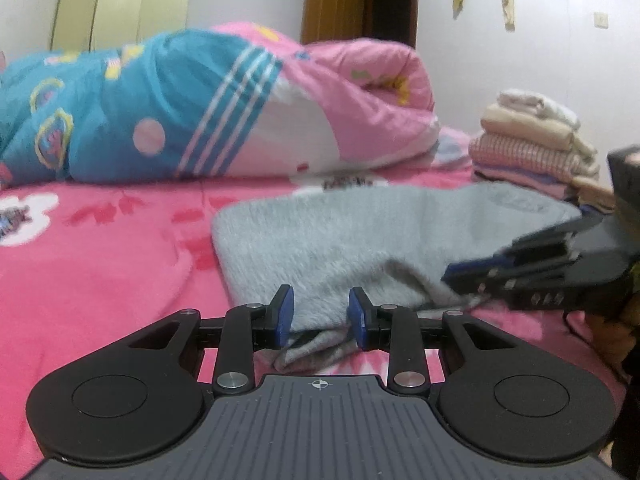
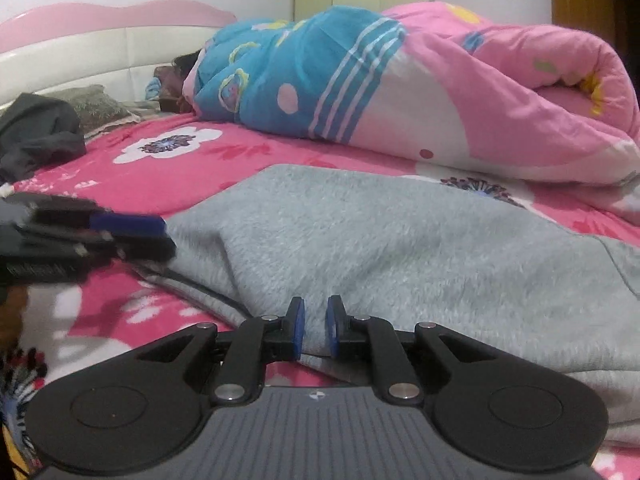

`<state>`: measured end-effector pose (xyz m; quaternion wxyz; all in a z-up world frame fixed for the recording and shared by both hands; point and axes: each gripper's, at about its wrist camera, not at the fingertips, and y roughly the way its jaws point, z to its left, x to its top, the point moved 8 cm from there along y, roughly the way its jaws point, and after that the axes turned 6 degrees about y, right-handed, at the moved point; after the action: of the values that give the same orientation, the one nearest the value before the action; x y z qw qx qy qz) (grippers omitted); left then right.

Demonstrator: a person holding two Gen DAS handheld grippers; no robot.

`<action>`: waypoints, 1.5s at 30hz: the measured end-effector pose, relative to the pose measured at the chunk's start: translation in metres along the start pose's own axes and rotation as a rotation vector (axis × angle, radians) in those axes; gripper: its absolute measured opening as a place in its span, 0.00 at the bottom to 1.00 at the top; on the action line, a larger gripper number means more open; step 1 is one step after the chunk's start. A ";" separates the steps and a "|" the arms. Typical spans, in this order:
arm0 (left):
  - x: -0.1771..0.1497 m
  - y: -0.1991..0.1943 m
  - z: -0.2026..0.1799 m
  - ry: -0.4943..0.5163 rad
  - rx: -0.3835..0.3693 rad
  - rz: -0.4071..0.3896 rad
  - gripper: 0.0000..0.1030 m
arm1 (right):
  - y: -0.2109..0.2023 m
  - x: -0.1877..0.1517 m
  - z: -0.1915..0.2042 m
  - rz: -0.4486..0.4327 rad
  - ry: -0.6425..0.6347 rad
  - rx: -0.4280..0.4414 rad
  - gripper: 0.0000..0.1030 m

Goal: Fold clothes

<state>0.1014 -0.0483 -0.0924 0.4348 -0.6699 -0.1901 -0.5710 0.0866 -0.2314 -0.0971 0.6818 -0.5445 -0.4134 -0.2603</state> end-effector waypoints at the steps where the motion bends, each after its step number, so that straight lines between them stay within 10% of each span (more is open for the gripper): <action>1: 0.006 -0.003 -0.002 0.007 -0.001 -0.024 0.29 | 0.001 0.000 0.000 -0.005 -0.001 0.000 0.12; 7: 0.040 0.019 -0.031 0.096 -0.055 -0.055 0.30 | 0.009 0.005 0.000 -0.029 0.025 -0.007 0.12; 11: 0.015 0.052 -0.035 0.146 -0.029 0.099 0.30 | 0.008 0.004 0.002 -0.037 0.015 -0.017 0.12; 16: -0.004 0.038 -0.010 0.014 -0.067 0.135 0.33 | 0.008 0.003 0.003 -0.046 0.003 -0.029 0.12; 35: -0.026 -0.001 -0.006 0.009 -0.094 0.101 0.34 | 0.008 -0.001 0.012 -0.061 -0.055 -0.090 0.12; 45: 0.000 -0.040 0.009 -0.035 -0.106 -0.067 0.35 | 0.005 -0.001 0.010 -0.078 -0.039 -0.080 0.12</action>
<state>0.0766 -0.0191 -0.0775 0.3759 -0.6950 -0.1895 -0.5828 0.0876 -0.2204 -0.0996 0.6406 -0.5597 -0.4370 -0.2922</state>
